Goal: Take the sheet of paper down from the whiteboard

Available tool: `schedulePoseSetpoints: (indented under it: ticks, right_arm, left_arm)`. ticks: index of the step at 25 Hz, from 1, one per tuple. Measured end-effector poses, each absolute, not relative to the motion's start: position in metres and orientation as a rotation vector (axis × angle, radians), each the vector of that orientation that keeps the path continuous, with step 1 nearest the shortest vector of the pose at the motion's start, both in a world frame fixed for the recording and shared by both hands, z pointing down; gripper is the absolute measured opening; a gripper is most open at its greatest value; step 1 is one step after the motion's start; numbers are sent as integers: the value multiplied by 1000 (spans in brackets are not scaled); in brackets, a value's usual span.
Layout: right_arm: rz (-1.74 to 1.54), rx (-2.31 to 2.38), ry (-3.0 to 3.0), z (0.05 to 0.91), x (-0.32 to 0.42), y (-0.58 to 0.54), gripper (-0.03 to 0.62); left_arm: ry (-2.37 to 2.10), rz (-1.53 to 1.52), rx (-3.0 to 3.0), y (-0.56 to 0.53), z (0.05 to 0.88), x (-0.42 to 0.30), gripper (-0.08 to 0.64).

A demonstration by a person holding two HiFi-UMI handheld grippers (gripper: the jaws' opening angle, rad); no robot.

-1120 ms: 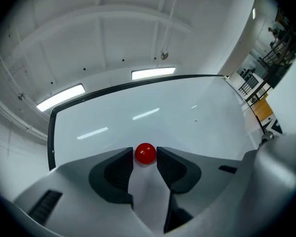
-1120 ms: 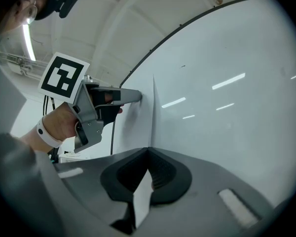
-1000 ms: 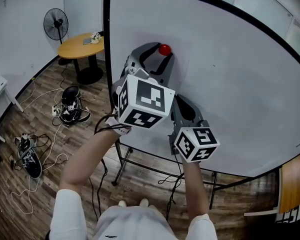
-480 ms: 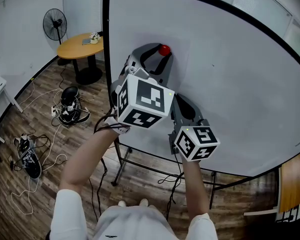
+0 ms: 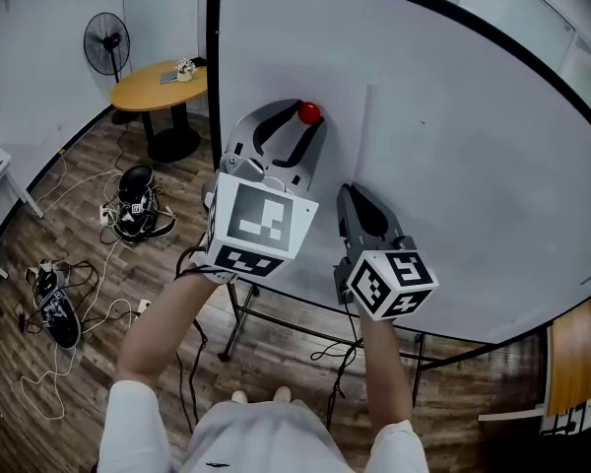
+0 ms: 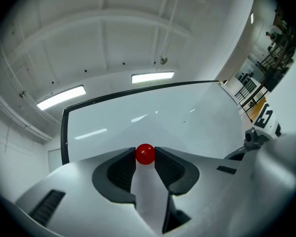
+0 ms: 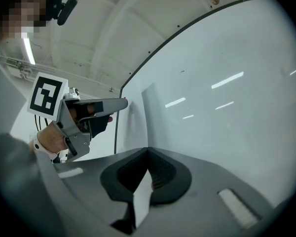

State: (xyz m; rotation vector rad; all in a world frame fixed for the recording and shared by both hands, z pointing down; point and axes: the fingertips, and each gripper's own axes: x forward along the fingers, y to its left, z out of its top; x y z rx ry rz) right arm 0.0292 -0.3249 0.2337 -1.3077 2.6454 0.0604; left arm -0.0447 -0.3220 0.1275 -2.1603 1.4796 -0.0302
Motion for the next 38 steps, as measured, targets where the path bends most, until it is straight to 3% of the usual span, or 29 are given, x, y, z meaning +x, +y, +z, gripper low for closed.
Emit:
schedulePoseSetpoints:
  ticks: [15,38]
  right_arm:
    - [58,-1397,2586,257,54,-281,9]
    - [151,-1719,2442,304,144,-224,9]
  left_arm:
    - [1531,130,-2293,-258,171,-94,120]
    - [1697,67,-2521,-228,312,-121,120]
